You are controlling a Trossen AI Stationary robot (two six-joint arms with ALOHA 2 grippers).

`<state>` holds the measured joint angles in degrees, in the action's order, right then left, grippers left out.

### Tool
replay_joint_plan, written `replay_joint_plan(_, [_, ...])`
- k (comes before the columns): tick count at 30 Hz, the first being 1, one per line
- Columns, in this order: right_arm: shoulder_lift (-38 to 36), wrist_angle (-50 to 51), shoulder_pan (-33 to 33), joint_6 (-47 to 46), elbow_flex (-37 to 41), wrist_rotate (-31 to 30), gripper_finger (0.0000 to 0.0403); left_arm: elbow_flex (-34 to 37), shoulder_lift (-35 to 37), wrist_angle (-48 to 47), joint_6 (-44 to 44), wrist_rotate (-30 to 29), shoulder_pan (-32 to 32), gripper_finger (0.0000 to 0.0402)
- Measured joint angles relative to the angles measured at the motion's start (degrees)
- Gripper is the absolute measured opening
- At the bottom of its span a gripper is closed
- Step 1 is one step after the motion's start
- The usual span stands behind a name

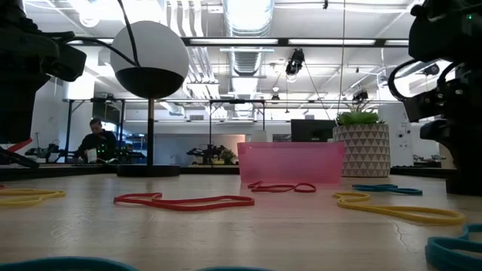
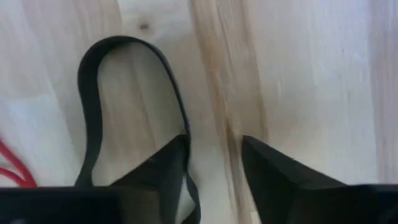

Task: Pick and place rubber bands into bin
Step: Put the black rubber band into the pink bin

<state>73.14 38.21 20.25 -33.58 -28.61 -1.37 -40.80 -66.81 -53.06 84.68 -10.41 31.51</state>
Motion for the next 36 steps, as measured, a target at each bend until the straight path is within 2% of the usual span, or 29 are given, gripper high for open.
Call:
replay_joint_plan(7, [0.0,-1.7,-0.1,0.2,0.5,0.8,0.0027,0.0,0.0,0.0,-0.6,-0.2,0.0,0.0134])
replay_joint_plan(9, [0.1,-1.9,-0.1,-1.0,0.4,2.3,0.0014,0.0,0.0,0.0,-1.3,-0.2,0.0,0.0134])
replay_joint_plan(13, [0.1,-5.2,-0.7,-5.7,-1.0,8.7,0.0008,0.0,0.0,0.1,-1.3,-0.4,0.0,0.0134])
replay_joint_plan(15, [-1.2,-10.9,-1.2,-6.7,-3.5,9.1,0.0008,-0.1,0.0,0.2,-1.3,-0.4,0.0,0.0134])
replay_joint_plan(17, [-2.6,-16.3,-1.9,-5.7,-6.2,5.9,0.0008,-0.1,0.0,0.4,-1.3,-0.4,0.0,0.0134])
replay_joint_plan(21, [-4.3,-17.6,-7.2,-0.3,-11.9,-5.7,0.0008,-0.1,0.0,0.7,-1.4,-0.6,0.0,0.0134])
replay_joint_plan(24, [-4.2,-17.7,-14.2,4.2,-16.0,-7.6,0.0008,-0.1,0.0,1.9,-1.7,-0.8,0.0,0.0134])
replay_joint_plan(28, [-1.3,-17.6,-24.0,10.3,-20.9,-7.7,0.0008,-0.1,-0.1,1.7,-1.7,-1.2,0.0,0.0134])
replay_joint_plan(31, [2.7,-17.6,-30.2,10.6,-24.6,-7.4,0.0008,-0.1,-0.1,1.6,-1.7,-1.3,0.0,0.0134])
replay_joint_plan(36, [11.8,-15.3,-35.2,10.1,-31.1,-2.4,0.001,-0.1,0.0,1.7,-1.7,-1.6,0.0,0.0134])
